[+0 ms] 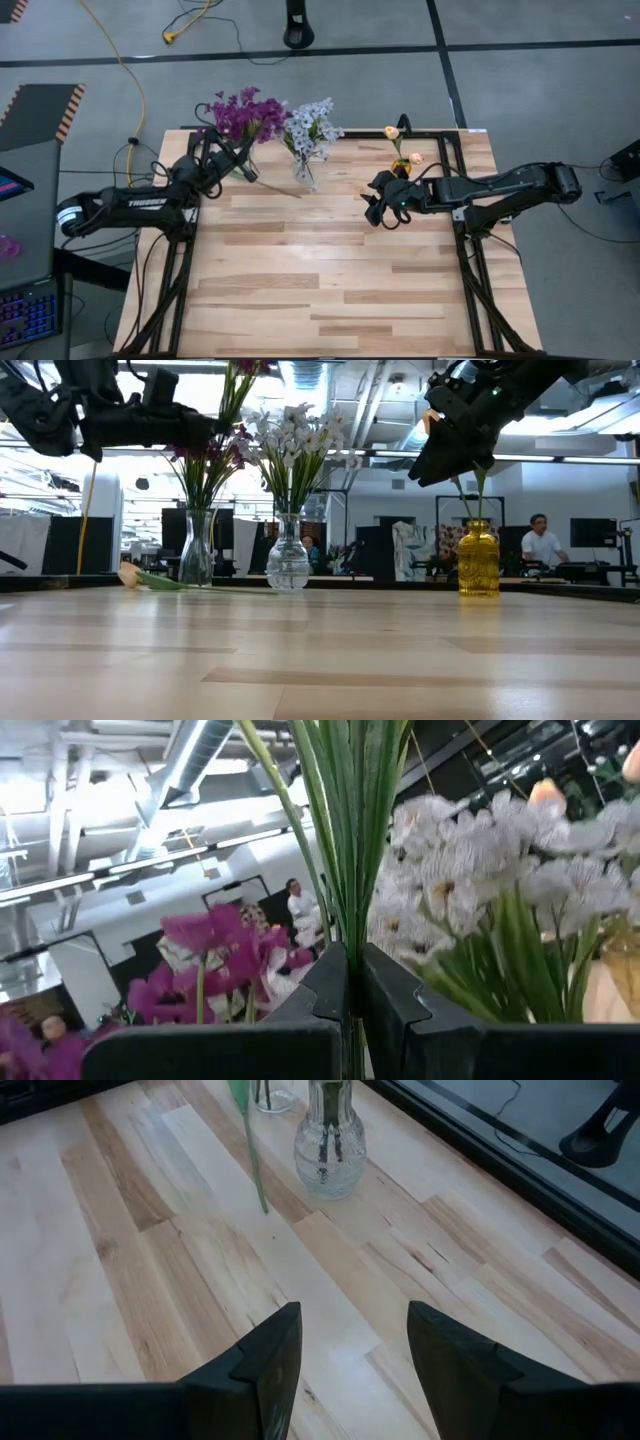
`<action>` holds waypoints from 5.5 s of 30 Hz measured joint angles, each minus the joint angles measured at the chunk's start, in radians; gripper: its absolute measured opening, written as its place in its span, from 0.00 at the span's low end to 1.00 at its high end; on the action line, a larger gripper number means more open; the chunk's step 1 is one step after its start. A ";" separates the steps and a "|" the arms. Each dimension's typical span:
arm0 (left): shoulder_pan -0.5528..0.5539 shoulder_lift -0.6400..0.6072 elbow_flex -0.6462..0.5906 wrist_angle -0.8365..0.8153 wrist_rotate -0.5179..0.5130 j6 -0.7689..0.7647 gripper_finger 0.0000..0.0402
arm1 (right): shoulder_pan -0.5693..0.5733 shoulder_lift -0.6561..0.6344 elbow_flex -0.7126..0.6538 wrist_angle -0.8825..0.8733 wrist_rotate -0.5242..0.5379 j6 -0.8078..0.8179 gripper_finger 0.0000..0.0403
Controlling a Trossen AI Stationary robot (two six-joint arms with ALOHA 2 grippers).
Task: Sort flowers into vase by color
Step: Put the violet flowers into the left transparent vase, then put the tulip into the yellow vase
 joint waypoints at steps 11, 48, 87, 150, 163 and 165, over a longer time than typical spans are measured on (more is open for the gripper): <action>0.049 0.089 0.000 0.029 0.005 0.001 0.00 | 0.000 0.000 0.000 0.000 0.000 0.000 0.52; 0.051 0.121 0.000 0.082 -0.194 -0.252 0.00 | 0.000 0.000 0.000 0.001 0.000 0.000 0.52; 0.049 0.121 0.001 -0.107 -0.330 -0.447 0.02 | 0.000 0.000 0.000 0.001 0.000 0.000 0.52; -0.092 -0.247 0.002 -0.396 -0.293 -0.332 0.51 | 0.000 0.000 0.000 0.000 0.000 0.000 0.52; -0.192 -0.362 0.002 -0.469 -0.277 -0.340 0.51 | 0.000 0.000 0.000 0.000 0.000 0.000 0.52; -0.194 -0.362 0.002 -0.468 -0.274 -0.346 0.51 | 0.000 0.000 0.000 0.000 0.000 0.000 0.52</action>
